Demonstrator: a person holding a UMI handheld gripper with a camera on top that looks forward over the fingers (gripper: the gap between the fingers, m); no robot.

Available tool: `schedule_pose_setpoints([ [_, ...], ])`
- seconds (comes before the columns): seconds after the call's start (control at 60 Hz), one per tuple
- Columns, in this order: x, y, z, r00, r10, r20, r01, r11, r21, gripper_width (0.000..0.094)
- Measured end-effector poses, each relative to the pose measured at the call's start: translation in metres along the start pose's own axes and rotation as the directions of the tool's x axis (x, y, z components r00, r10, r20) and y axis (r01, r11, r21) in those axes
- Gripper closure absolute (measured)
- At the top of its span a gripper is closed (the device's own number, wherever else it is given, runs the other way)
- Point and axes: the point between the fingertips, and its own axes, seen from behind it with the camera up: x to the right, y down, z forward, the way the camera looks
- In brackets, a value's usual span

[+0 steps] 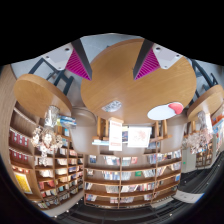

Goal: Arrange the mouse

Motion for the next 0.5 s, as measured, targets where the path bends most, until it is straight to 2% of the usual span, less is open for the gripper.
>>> schedule_pose_setpoints([
  [0.167,-0.005,0.003,0.041,0.999,-0.041,0.003,0.041,0.997,-0.072,0.0084],
  [0.383,-0.02,0.002,0.085,0.999,-0.006,0.032,0.011,0.986,-0.165,0.0084],
  [0.5,-0.021,-0.007,0.115,1.0,-0.004,0.029,0.009,0.981,-0.192,0.0083],
])
